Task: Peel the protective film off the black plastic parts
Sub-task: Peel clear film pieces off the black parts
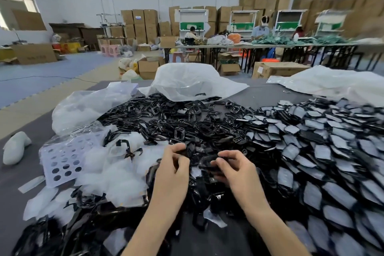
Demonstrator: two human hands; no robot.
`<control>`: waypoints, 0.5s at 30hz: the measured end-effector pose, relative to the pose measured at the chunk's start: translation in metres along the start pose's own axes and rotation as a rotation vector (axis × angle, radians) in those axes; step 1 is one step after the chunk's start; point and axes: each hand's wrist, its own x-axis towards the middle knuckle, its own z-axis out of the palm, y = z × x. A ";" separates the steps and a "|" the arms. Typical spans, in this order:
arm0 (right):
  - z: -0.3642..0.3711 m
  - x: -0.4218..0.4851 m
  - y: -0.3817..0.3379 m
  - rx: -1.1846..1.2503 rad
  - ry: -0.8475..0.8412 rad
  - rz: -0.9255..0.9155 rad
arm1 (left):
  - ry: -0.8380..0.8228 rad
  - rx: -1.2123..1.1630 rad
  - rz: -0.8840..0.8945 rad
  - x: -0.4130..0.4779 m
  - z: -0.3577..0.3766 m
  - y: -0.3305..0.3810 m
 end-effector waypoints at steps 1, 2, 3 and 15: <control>-0.005 -0.004 0.004 0.039 0.030 0.013 | -0.025 0.011 0.003 -0.003 0.007 0.000; -0.009 -0.006 0.006 0.064 0.050 0.021 | -0.043 0.019 0.012 -0.007 0.013 -0.001; -0.012 -0.008 0.007 0.076 0.060 0.022 | -0.049 0.015 0.023 -0.009 0.017 -0.003; 0.005 -0.008 0.007 0.207 -0.085 0.032 | -0.027 -0.200 -0.059 -0.010 0.025 -0.023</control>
